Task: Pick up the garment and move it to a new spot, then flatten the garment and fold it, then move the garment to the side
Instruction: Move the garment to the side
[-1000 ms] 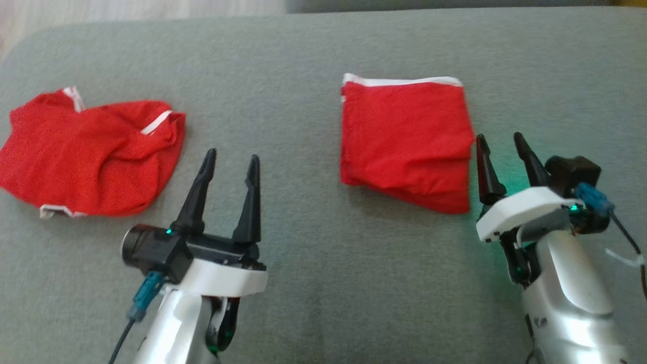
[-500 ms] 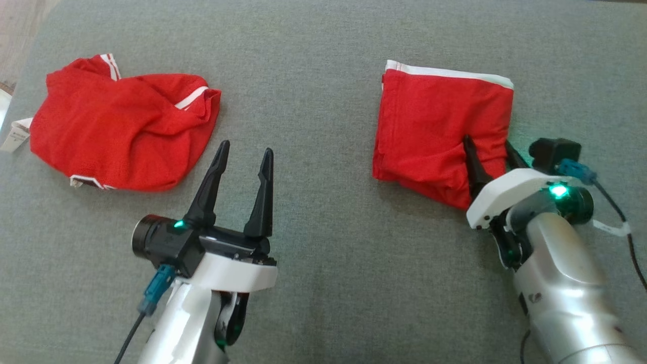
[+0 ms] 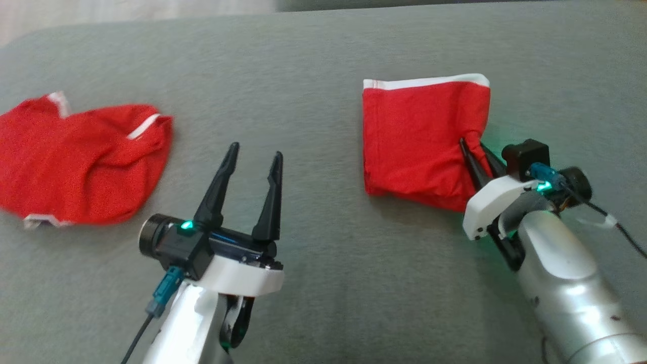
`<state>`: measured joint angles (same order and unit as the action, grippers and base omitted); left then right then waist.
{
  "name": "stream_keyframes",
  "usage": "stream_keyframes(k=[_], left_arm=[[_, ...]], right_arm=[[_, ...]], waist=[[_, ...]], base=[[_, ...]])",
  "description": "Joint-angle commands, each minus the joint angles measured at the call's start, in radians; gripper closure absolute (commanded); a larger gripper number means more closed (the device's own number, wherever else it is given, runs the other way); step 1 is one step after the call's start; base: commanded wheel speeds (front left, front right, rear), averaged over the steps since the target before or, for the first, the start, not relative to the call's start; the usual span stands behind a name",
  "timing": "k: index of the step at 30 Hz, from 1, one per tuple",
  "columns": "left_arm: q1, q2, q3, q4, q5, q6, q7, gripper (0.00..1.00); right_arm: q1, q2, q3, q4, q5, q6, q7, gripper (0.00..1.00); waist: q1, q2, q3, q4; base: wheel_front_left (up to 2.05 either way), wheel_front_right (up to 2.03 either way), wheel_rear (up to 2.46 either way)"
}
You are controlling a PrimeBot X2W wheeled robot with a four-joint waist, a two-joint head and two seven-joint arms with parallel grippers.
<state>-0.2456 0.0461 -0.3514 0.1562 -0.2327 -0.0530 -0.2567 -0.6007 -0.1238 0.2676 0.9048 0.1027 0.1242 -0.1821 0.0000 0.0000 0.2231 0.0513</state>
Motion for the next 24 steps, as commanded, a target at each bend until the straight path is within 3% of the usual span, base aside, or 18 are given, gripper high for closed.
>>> stream_keyframes(k=[1, 8, 10, 17, 24], left_arm=[[-0.041, 0.004, 0.024, -0.036, 0.011, -0.001, -0.005, 0.00], [-0.080, 0.004, -0.014, -0.042, 0.013, -0.003, -0.005, 0.00], [-0.090, 0.004, -0.022, -0.043, 0.014, -0.003, -0.005, 0.00], [-0.154, 0.004, -0.051, -0.050, 0.017, -0.004, -0.005, 0.00], [-0.164, 0.004, -0.048, -0.046, 0.014, -0.008, -0.005, 0.00]], right_arm=[[-0.037, -0.016, 0.038, -0.033, -0.005, 0.007, -0.010, 1.00], [-0.075, -0.196, 0.167, -0.067, 0.042, 0.007, 0.021, 1.00], [-0.082, -0.229, 0.181, -0.070, 0.052, 0.007, 0.025, 1.00], [-0.147, -0.455, 0.235, -0.028, 0.109, 0.007, 0.063, 1.00], [-0.205, -0.536, 0.224, 0.050, 0.119, 0.007, 0.065, 1.00]], waist=[[0.0000, 0.0000, -0.016, -0.057], [0.0000, 0.0000, 0.020, -0.148], [0.0000, 0.0000, 0.029, -0.153], [0.0000, 0.0000, 0.098, -0.153], [0.0000, 0.0000, 0.119, -0.122]], base=[[0.00, 0.00, 0.00], [0.00, 0.00, 0.00], [0.00, 0.00, 0.00], [0.00, 0.00, 0.00], [0.00, 0.00, 0.00]])
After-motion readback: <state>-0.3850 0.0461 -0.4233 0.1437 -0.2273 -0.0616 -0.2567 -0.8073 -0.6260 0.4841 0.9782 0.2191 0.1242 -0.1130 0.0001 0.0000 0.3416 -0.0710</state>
